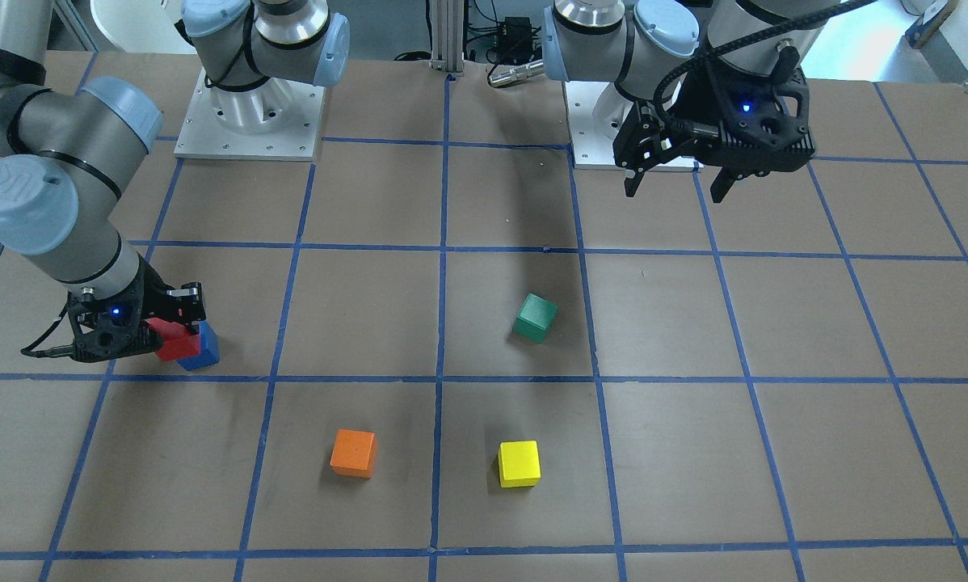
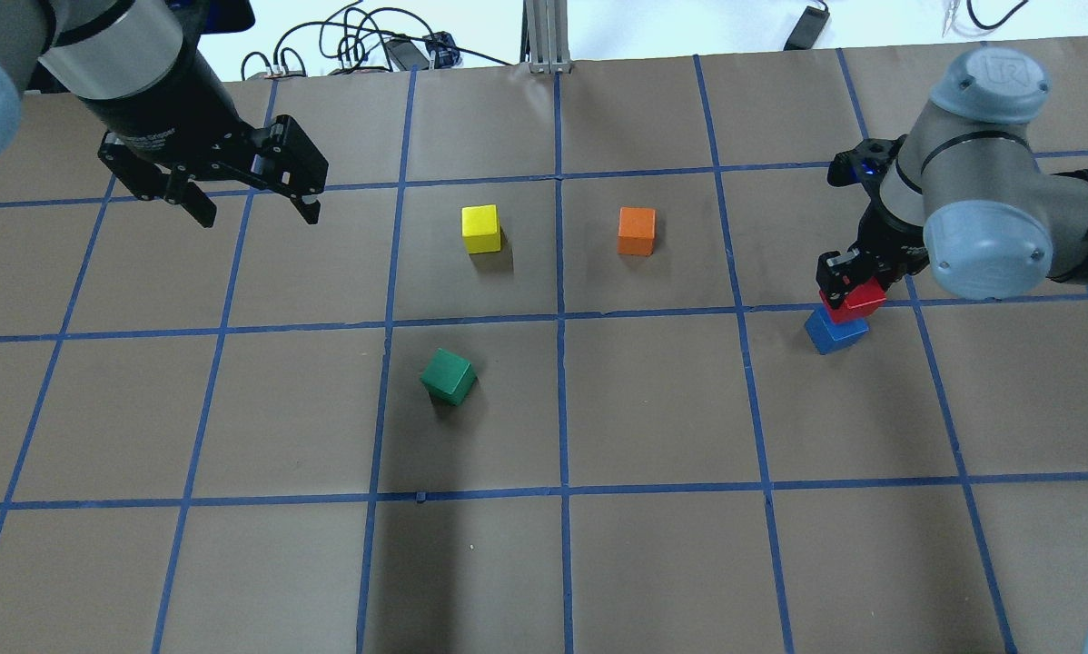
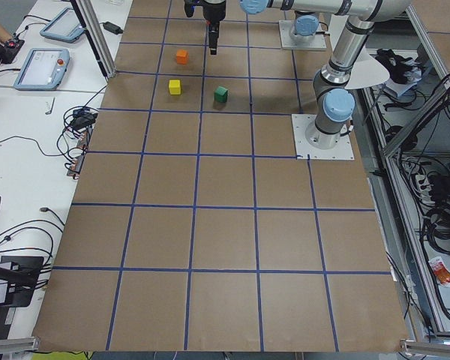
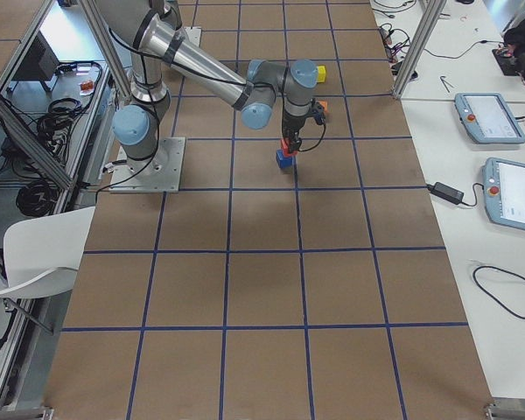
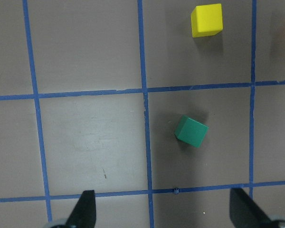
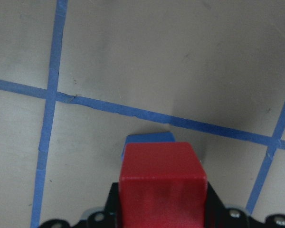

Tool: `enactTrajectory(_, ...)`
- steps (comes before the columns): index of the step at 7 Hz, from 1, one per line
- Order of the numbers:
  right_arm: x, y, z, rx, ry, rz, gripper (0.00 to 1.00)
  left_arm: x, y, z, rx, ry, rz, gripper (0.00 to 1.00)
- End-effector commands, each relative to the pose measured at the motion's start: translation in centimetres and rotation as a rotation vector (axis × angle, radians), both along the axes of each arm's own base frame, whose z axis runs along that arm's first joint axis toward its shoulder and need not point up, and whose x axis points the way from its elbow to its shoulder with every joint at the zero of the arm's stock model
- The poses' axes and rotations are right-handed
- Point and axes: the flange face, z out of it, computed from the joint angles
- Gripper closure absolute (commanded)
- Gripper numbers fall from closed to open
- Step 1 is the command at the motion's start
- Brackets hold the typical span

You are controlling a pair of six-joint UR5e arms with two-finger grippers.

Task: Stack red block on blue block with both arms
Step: 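Lower the red cube onto the blue cube with the right gripper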

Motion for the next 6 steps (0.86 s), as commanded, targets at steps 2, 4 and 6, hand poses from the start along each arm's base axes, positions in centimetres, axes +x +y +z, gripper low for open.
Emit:
enactTrajectory(2,0.04,0.92,-1.14,0.018,-0.003,-0.006,1.0,0.0,0.0,0.0,0.0,0.0,0.0,0.0)
enactTrajectory(4,0.09,1.01,-1.27,0.02,-0.006,-0.009,0.75,0.0,0.0,0.0,0.0,0.0,0.0,0.0)
enactTrajectory(6,0.02,0.76,-1.0,0.003,-0.001,-0.007,0.0,0.0,0.0,0.0,0.0,0.0,0.0,0.0)
